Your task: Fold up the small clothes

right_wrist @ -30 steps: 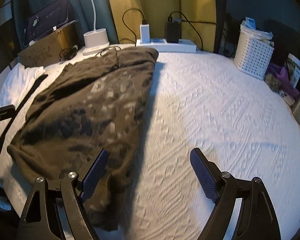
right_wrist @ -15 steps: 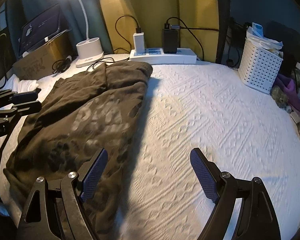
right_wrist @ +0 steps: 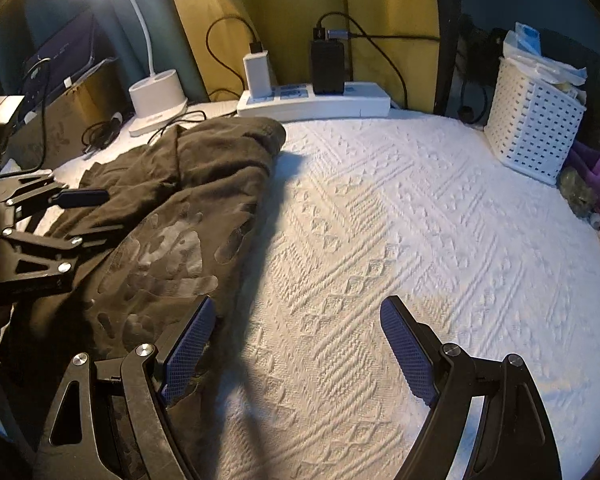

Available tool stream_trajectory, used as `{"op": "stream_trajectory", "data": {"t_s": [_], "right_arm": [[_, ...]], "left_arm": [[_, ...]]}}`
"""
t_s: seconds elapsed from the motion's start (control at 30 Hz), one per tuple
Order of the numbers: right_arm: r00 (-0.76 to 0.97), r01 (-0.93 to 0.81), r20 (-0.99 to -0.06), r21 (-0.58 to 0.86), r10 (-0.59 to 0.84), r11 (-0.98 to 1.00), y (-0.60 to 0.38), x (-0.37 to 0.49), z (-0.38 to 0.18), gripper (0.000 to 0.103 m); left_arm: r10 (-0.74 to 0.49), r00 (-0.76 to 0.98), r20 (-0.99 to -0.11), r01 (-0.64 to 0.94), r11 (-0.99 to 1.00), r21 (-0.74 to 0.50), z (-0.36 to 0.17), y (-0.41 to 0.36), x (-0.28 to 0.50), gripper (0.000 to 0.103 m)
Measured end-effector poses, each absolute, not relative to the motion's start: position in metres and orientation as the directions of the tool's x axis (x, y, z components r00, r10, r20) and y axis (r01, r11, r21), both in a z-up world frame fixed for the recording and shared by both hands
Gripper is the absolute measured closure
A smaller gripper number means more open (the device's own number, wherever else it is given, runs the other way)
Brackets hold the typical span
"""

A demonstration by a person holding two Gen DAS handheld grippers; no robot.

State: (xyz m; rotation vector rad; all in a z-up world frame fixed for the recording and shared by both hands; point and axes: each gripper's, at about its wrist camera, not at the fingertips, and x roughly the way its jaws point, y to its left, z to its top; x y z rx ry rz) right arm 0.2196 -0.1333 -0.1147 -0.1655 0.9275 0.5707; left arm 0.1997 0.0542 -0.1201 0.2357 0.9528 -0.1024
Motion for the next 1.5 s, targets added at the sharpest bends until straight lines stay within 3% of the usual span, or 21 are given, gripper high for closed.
{"op": "stream_trajectory", "data": {"t_s": [0.07,0.13,0.23,0.47,0.7,0.8,0.83,0.87,0.9,0.93,1.07,1.1,1.13,1.2,1.33,1.5], "right_arm": [[0.462,-0.529,-0.797,0.103,0.387,0.842,-0.134,0.221,-0.117,0.017],[0.462,-0.525,-0.799,0.103,0.385,0.845,-0.134,0.221,-0.118,0.017],[0.460,-0.522,-0.802,0.102,0.381,0.847,-0.134,0.222,-0.120,0.017],[0.461,-0.528,-0.805,0.091,0.375,0.844,-0.127,0.222,-0.118,0.017],[0.446,-0.559,-0.802,0.097,0.397,0.823,-0.110,0.224,-0.117,0.017],[0.438,-0.566,-0.801,0.106,0.407,0.818,-0.103,0.228,-0.116,0.017],[0.439,-0.569,-0.799,0.106,0.410,0.816,-0.101,0.230,-0.114,0.017],[0.442,-0.571,-0.797,0.105,0.412,0.814,-0.099,0.232,-0.112,0.017],[0.445,-0.574,-0.793,0.104,0.416,0.812,-0.098,0.234,-0.110,0.017],[0.449,-0.577,-0.787,0.107,0.423,0.810,-0.096,0.237,-0.106,0.017],[0.453,-0.582,-0.749,0.164,0.484,0.797,-0.092,0.253,-0.094,0.017],[0.443,-0.580,-0.742,0.191,0.503,0.792,-0.090,0.260,-0.092,0.017],[0.437,-0.577,-0.736,0.213,0.518,0.789,-0.088,0.268,-0.091,0.017],[0.418,-0.579,-0.723,0.255,0.550,0.774,-0.083,0.280,-0.090,0.018],[0.360,-0.556,-0.723,0.341,0.590,0.758,-0.072,0.310,-0.096,0.043],[0.267,-0.501,-0.717,0.467,0.644,0.729,-0.061,0.339,-0.109,0.056]], "left_arm": [[0.011,0.592,-0.806,0.191,0.970,0.153,-0.119,0.058,0.201,0.053],[0.006,0.600,-0.800,0.175,0.975,0.139,-0.117,0.064,0.199,0.083],[0.001,0.625,-0.781,0.115,0.989,0.093,-0.111,0.083,0.192,0.093],[0.016,0.665,-0.746,-0.070,0.997,-0.042,-0.106,0.137,0.169,0.095],[-0.012,0.665,-0.747,-0.130,0.983,-0.131,-0.109,0.168,0.161,0.095],[-0.077,0.646,-0.759,-0.116,0.974,-0.197,-0.111,0.170,0.169,0.093],[-0.073,0.644,-0.761,-0.116,0.975,-0.191,-0.111,0.169,0.172,0.087],[-0.066,0.644,-0.762,-0.114,0.977,-0.182,-0.112,0.168,0.176,0.079],[-0.070,0.645,-0.761,-0.111,0.977,-0.184,-0.112,0.167,0.179,0.057],[-0.084,0.651,-0.755,-0.111,0.973,-0.203,-0.113,0.168,0.183,0.046],[-0.127,0.665,-0.736,-0.061,0.973,-0.223,-0.114,0.165,0.196,0.047],[-0.120,0.671,-0.732,-0.054,0.976,-0.209,-0.115,0.164,0.198,0.052],[-0.121,0.671,-0.731,-0.053,0.976,-0.211,-0.116,0.165,0.200,0.075],[-0.133,0.658,-0.741,-0.060,0.972,-0.227,-0.119,0.169,0.203,0.092],[-0.123,0.685,-0.718,-0.056,0.974,-0.221,-0.111,0.174,0.196,0.098],[-0.106,0.707,-0.699,-0.056,0.977,-0.205,-0.102,0.181,0.186,0.099]]}}
